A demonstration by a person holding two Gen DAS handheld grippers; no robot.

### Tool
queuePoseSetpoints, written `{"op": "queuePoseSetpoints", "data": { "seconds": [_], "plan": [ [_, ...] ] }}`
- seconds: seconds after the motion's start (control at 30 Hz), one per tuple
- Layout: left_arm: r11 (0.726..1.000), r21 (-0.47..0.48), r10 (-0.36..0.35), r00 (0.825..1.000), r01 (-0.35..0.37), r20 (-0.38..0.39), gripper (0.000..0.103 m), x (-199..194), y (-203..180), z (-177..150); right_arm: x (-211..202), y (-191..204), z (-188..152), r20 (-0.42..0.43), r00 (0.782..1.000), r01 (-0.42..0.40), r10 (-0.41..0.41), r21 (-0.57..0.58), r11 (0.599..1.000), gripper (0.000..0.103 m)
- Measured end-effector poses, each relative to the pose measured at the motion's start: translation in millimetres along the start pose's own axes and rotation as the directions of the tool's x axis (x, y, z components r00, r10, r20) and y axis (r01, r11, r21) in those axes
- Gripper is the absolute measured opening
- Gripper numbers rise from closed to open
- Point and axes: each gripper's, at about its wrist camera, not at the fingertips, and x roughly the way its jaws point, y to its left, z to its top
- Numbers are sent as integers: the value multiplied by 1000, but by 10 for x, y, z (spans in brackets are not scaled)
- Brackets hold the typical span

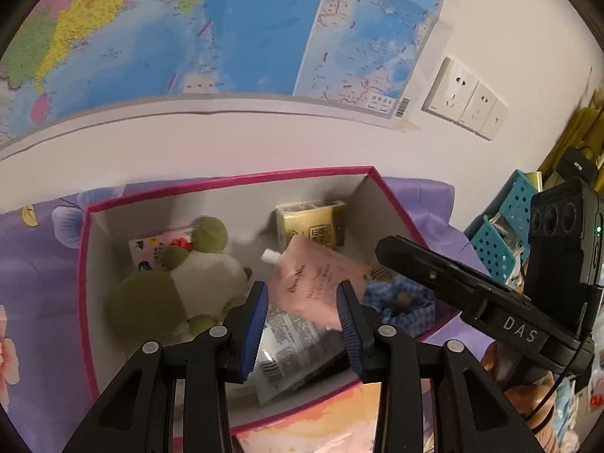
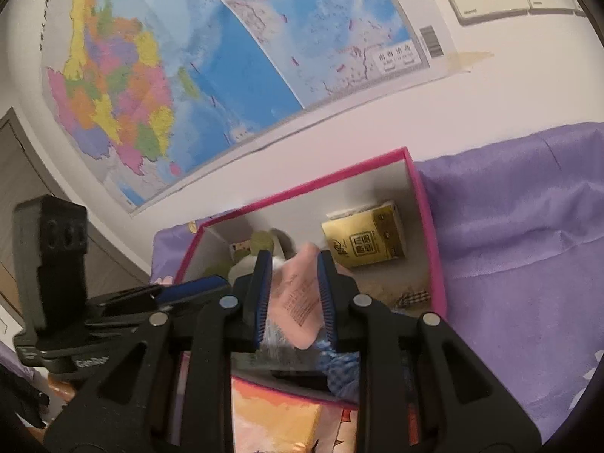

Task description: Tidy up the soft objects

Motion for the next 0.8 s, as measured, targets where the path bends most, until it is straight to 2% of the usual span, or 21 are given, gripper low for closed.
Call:
{"op": "queuePoseSetpoints", "data": {
  "seconds": [0.17, 0.27, 0.4, 0.8],
  "plan": [
    [999, 43, 18, 999, -19, 36, 40, -107, -40, -117, -80, 27, -91, 1, 1000, 8, -8, -28, 1000, 28],
    [996, 77, 31, 996, -37, 79, 47, -213, -91, -184, -148, 68, -140, 3, 1000, 11, -11, -49, 999, 28],
    [991, 118, 52, 990, -68, 133, 51, -389, -163, -307, -271, 156, -223, 14, 1000, 3, -2, -79, 997, 30],
    [984, 141, 79, 971, -113, 226, 69, -792, -305, -673, -715, 445, -559, 89, 994, 84, -67, -205, 975, 50]
  ]
}}
